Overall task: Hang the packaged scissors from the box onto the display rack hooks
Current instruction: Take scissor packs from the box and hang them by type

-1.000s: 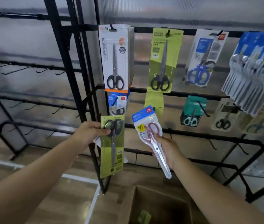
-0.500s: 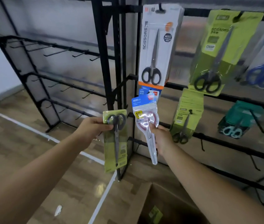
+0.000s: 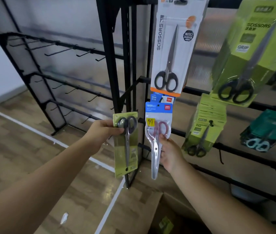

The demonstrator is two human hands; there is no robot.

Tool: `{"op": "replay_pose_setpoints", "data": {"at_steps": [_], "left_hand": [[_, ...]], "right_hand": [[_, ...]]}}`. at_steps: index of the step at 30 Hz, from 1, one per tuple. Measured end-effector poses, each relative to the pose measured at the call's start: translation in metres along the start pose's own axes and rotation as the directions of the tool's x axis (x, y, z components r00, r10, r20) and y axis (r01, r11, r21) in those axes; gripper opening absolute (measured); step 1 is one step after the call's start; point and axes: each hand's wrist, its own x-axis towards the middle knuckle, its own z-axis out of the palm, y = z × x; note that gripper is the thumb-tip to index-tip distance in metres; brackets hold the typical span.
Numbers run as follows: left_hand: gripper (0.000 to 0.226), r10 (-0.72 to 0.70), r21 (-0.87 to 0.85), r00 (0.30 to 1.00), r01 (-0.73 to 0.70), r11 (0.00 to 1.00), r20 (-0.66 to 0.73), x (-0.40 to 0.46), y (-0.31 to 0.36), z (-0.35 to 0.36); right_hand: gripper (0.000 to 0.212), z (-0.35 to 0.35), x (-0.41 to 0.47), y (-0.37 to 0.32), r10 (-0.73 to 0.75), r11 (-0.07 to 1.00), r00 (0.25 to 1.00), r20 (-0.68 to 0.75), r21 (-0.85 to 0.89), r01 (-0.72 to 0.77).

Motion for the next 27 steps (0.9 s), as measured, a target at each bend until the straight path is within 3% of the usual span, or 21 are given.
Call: {"op": "replay_pose_setpoints", "data": {"at_steps": [4, 7, 15, 27], "left_hand": [[0.009, -0.034, 0.067, 0.998, 0.030, 0.997, 0.053, 0.022, 0.003, -0.008], [0.021, -0.045, 0.095, 0.994, 0.035, 0.995, 0.102, 0.034, 0.003, -0.011], [0.023, -0.076, 0.048, 0.981, 0.069, 0.996, 0.176, 0.052, -0.006, -0.024], [0.013, -0.023, 0.057, 0.936, 0.003, 0.998, 0.352, 0.071, -0.004, -0.038]], "right_hand": [[0.023, 0.008, -0.002, 0.006, -0.010, 1.000, 0.997, -0.073, 0.005, 0.010], [0.026, 0.014, -0.004, 0.012, -0.031, 0.999, 0.991, -0.133, -0.021, 0.029], [0.025, 0.029, -0.005, 0.023, -0.082, 0.994, 0.965, -0.248, -0.086, 0.063], [0.030, 0.044, -0.002, 0.022, -0.071, 0.996, 0.959, -0.273, 0.037, 0.085]]}}
